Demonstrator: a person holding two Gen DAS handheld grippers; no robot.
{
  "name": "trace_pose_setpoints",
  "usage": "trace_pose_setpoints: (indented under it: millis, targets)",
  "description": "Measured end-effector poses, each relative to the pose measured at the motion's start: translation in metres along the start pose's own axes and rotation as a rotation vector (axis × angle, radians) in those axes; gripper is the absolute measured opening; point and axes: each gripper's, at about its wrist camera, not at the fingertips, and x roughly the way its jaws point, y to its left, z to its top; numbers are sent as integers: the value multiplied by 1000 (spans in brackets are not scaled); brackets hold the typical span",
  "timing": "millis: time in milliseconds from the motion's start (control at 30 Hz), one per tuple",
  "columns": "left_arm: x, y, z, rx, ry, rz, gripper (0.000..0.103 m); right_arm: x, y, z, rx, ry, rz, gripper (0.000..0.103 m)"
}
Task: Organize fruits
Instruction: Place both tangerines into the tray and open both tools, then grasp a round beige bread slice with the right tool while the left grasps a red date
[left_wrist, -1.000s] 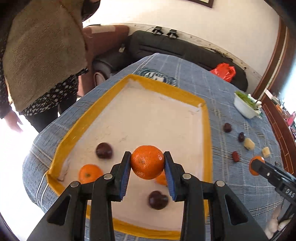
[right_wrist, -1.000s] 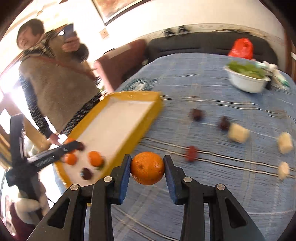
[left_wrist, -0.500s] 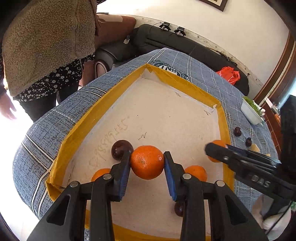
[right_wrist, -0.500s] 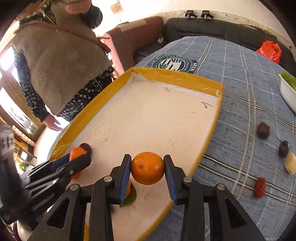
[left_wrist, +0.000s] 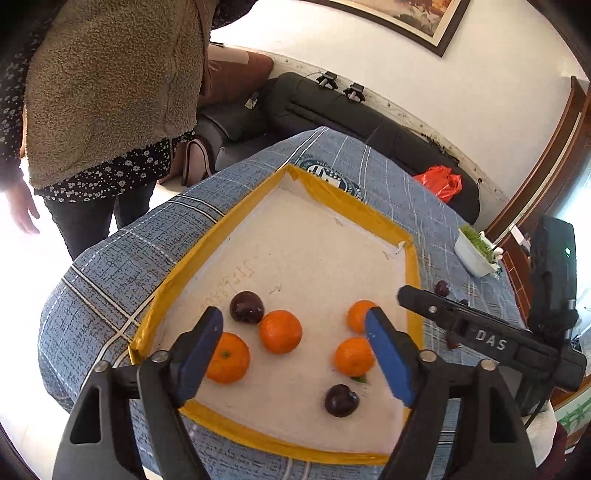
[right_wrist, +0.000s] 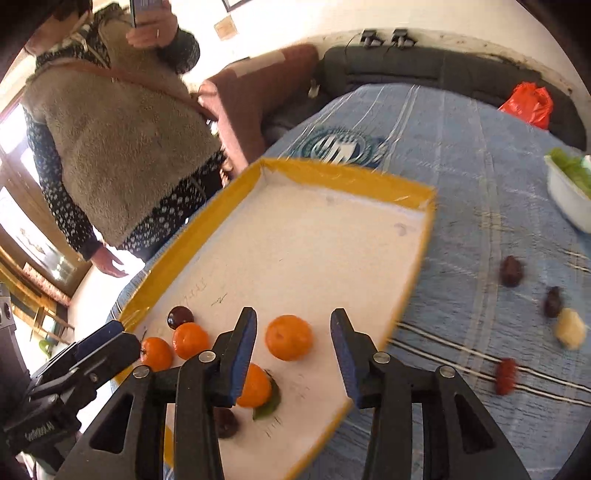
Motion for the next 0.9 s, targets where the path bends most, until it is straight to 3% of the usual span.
trace_pose_setpoints:
  millis: [200, 300, 467, 633, 767, 800, 900]
  targets:
    - [-17, -34, -9, 44, -1, -93, 86, -86, -55, -17, 56, -123, -98, 51]
    - [-18, -63, -17, 111, 13, -141, 86, -136, -109, -34, 139, -181, -189, 54]
    - [-5, -115, -37, 205, 79, -228, 86, -185, -187, -68, 286, -209, -323, 54]
    - [16, -165, -62, 317, 156, -253, 86, -183, -237, -98, 391, -166, -368, 54]
    - [34, -191, -70, 380, 168, -224, 86, -161, -263, -115, 442, -129, -355, 54]
    - [38, -194, -70, 390, 167, -218, 84, -156, -266, -117, 445, -126, -358, 54]
    - [60, -209, -71, 443, 179, -187, 66, -139, -275, -118, 438, -114, -378, 54]
